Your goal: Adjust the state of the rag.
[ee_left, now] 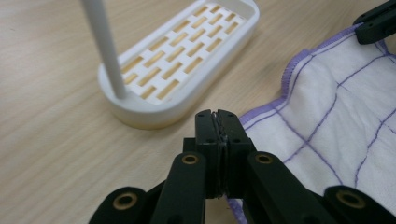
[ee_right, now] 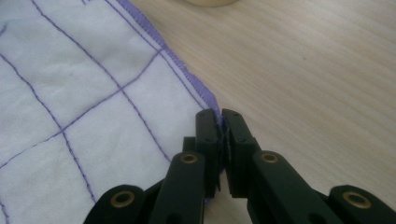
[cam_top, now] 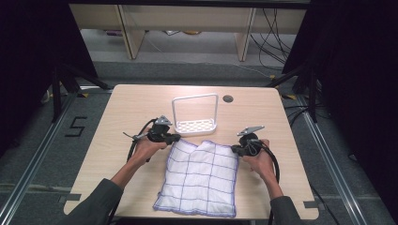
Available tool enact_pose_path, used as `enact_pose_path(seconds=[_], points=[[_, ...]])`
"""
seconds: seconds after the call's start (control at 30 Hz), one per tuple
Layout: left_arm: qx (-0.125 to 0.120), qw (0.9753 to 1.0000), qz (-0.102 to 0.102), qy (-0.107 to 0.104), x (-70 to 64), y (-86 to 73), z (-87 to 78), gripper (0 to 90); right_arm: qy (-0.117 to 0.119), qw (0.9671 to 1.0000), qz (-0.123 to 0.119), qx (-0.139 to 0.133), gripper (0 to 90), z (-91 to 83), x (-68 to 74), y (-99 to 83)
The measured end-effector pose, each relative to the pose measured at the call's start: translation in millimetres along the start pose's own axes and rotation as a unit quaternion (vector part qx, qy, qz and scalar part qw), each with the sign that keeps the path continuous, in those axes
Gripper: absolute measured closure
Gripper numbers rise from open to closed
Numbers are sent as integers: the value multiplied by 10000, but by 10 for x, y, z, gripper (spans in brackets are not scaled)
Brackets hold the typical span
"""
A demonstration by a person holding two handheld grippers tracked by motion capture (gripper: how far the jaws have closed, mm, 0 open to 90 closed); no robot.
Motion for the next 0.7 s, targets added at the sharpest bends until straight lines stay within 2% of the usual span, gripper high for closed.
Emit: enact_pose_path(seconds=[0.1,0.17,0.2,0.3,0.33,0.37,0.4,0.43,0.47,0.53,0.57,0.6,0.63,0.67,0.7], points=[[-135,9998,-145,63,60,-3,-62,878,-46,10000,-57,-5,865,-54,-11,31],[-137,9998,-81,89,86,-4,-84,879,-70,10000,-50,-30,865,-66,-12,41],[-170,9997,-102,106,101,-7,-104,879,-81,9999,-65,-106,865,-66,-15,51],[-213,9996,-139,124,139,-13,-140,879,-54,9999,-36,-85,866,-101,-24,89],[-263,9994,-152,136,161,-20,-157,879,-41,9998,-96,-145,867,-101,-41,112],[-307,9991,-271,140,155,-25,-157,879,-28,9997,-39,-230,867,-94,-38,125],[-307,9992,-238,131,167,-29,-164,879,-40,9999,-30,-157,867,-111,-39,142],[-240,9995,-128,137,186,-35,-182,879,-67,9996,-137,-255,867,-89,-53,148],[-273,9994,-141,152,188,-39,-186,879,-38,9998,-61,-194,867,-108,-42,168],[-334,9991,-221,149,197,-44,-203,880,-46,9997,-158,-194,867,-102,-53,192],[-375,9988,-287,117,199,-43,-204,879,-17,9996,-54,-270,866,-91,-37,206],[-380,9988,-278,157,201,-43,-213,880,-51,9996,-182,-194,867,-98,-50,220],[-380,9988,-278,157,201,-43,-213,880,-50,9997,-105,-195,867,-103,-36,236],[-381,9989,-233,171,219,-41,-234,880,-55,9996,-174,-224,866,-94,-45,244],[-430,9985,-311,159,215,-39,-238,880,-86,9995,-181,-263,866,-82,-39,254]])
Point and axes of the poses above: each handheld gripper's, and its own axes: z roughly forward along the jaws, y roughly out of its top, x roughly to its left, the point moved 1 cm from there along z, roughly forward along the jaws, and after that the axes turned 13 degrees about y, right-handed, at the moved point
